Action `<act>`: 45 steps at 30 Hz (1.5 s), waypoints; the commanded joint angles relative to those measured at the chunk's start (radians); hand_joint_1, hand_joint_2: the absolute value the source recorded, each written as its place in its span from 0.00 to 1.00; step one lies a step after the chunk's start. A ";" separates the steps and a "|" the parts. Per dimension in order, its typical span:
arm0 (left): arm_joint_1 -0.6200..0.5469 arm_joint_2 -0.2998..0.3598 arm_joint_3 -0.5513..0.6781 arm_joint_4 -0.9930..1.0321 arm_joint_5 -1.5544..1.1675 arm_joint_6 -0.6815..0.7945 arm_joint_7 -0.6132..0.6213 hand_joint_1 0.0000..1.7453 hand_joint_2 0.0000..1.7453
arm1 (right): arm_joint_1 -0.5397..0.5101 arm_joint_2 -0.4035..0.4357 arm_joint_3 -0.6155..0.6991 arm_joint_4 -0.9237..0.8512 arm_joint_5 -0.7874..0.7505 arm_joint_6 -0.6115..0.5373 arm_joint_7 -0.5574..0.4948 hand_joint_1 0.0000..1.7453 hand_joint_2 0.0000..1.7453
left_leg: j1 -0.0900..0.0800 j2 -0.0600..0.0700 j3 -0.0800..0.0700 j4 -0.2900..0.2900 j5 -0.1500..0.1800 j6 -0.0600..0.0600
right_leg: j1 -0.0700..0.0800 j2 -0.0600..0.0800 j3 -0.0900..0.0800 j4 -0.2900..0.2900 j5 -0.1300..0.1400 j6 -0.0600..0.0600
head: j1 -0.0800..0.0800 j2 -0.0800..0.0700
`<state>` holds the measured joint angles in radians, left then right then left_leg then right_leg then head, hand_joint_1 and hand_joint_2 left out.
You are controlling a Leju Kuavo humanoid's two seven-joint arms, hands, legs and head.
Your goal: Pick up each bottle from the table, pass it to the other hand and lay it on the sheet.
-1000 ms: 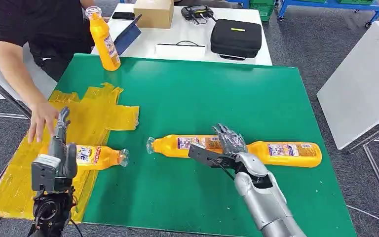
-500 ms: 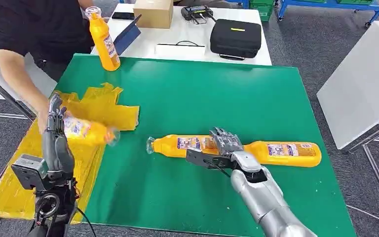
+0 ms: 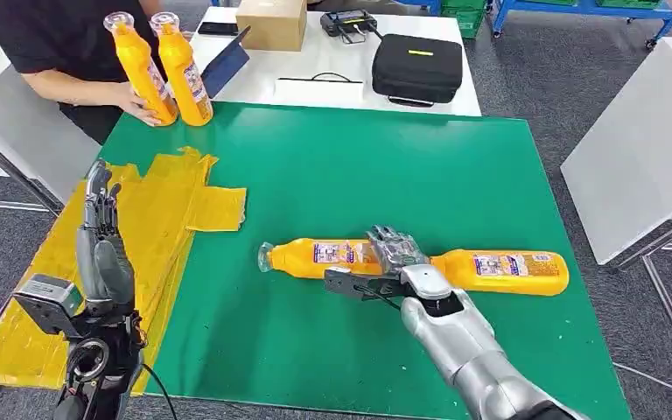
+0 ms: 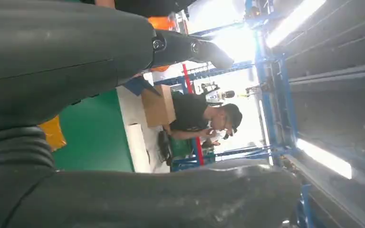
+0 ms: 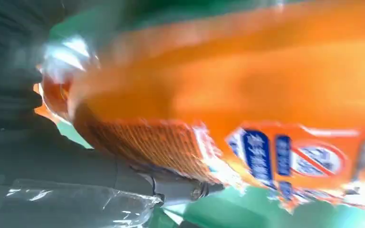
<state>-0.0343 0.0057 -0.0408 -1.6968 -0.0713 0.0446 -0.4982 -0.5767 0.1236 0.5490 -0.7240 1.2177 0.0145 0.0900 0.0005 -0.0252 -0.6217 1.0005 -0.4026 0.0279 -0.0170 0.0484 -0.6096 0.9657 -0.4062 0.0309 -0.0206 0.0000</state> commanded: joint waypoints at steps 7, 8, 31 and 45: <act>-0.013 0.037 -0.039 0.055 0.035 0.033 -0.017 0.00 0.00 | -0.063 0.029 0.082 0.096 0.003 -0.021 0.002 0.00 1.00 | 0.000 0.001 0.002 0.000 -0.001 -0.001 | 0.000 -0.004 0.002 0.000 -0.001 -0.001 | 0.000 0.000; -0.010 0.038 -0.039 0.051 0.035 0.035 -0.017 0.00 0.00 | -0.062 0.030 0.087 0.092 0.002 -0.020 0.001 0.00 1.00 | 0.000 0.001 0.004 0.000 -0.001 -0.002 | 0.001 -0.004 0.004 0.001 -0.002 -0.002 | 0.000 0.000; -0.097 0.017 -0.077 0.106 0.060 0.015 0.003 0.00 0.00 | -0.041 0.017 0.175 0.297 -0.109 0.199 -0.003 0.33 1.00 | 0.001 -0.004 0.005 -0.002 0.001 -0.001 | 0.001 -0.007 0.005 -0.002 -0.001 -0.001 | 0.000 0.000; -0.089 -0.002 -0.035 0.087 0.053 0.017 0.015 0.00 0.00 | -0.059 0.007 0.139 0.247 -0.141 0.150 0.009 1.00 1.00 | 0.000 -0.003 0.015 -0.001 0.001 -0.004 | 0.001 -0.011 0.006 -0.002 -0.001 -0.003 | 0.000 0.000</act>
<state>-0.0937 0.0240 -0.0973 -1.6564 -0.0092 0.0629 -0.4967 -0.6703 0.1492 0.6737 -0.5467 1.0853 0.1774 0.0953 0.0002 -0.0249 -0.6063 1.0002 -0.4041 0.0267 -0.0168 0.0485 -0.6027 0.9646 -0.4078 0.0305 -0.0202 0.0000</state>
